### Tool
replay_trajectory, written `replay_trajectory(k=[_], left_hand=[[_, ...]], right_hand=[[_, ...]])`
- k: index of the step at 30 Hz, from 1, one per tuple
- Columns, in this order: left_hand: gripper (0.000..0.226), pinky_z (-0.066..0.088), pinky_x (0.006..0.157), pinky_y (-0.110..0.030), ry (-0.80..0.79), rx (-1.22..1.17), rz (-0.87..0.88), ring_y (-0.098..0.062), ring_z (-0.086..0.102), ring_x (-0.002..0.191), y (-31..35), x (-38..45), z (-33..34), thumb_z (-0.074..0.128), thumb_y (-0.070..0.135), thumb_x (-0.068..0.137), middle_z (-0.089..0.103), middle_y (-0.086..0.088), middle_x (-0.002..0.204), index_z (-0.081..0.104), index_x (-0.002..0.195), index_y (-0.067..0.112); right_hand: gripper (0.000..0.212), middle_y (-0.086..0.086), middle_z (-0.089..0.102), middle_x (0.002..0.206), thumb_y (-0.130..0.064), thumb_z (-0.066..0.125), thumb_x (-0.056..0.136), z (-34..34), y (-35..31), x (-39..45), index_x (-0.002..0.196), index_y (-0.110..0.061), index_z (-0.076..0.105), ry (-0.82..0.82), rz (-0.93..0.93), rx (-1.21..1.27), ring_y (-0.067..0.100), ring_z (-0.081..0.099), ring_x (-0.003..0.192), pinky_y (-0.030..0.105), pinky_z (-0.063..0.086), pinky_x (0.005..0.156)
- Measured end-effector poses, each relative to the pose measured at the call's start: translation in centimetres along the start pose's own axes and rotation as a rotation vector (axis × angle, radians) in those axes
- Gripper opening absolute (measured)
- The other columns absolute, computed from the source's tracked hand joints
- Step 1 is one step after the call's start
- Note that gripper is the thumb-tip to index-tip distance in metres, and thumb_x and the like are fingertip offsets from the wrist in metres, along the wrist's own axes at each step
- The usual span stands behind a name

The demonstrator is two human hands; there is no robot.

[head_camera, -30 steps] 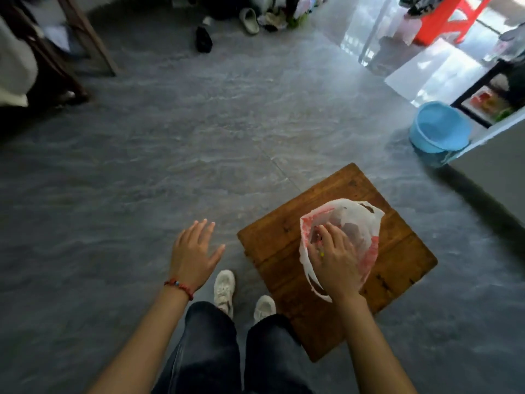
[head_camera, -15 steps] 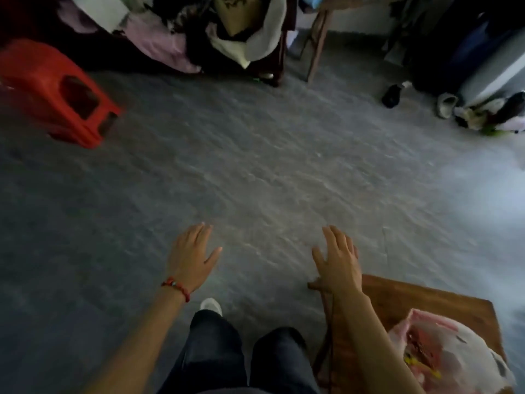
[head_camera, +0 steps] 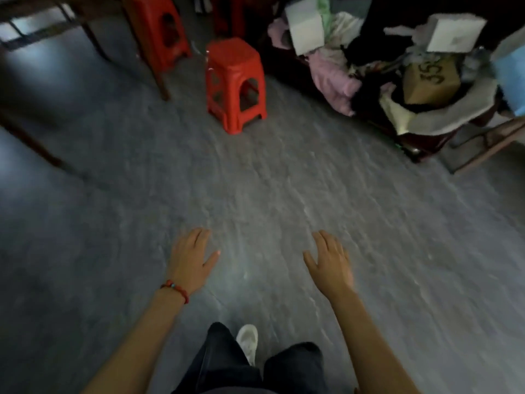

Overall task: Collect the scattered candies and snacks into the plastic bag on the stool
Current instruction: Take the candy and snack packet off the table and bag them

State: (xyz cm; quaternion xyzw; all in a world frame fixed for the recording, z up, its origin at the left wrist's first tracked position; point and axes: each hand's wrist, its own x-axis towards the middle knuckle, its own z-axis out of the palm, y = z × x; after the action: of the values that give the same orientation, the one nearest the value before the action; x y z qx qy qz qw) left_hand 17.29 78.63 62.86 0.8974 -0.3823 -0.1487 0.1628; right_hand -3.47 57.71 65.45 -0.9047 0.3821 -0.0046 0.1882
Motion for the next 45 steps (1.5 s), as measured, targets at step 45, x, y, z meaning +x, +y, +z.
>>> replay_trajectory(k=[45], left_hand=[[0.063,0.045,0.083,-0.051,0.358,0.013,-0.619,-0.039,0.059,0.102,-40.2,36.7,-29.1,0.037,0.047,0.08,0.061,-0.023,0.113,0.061,0.112,-0.002]], right_hand=[[0.058,0.022,0.056,0.123,-0.042,0.044,0.082,8.3,-54.1,58.9,0.12,0.001,0.054,-0.177,-0.673,0.044,0.036,0.051,0.116,0.049,0.039,0.097]])
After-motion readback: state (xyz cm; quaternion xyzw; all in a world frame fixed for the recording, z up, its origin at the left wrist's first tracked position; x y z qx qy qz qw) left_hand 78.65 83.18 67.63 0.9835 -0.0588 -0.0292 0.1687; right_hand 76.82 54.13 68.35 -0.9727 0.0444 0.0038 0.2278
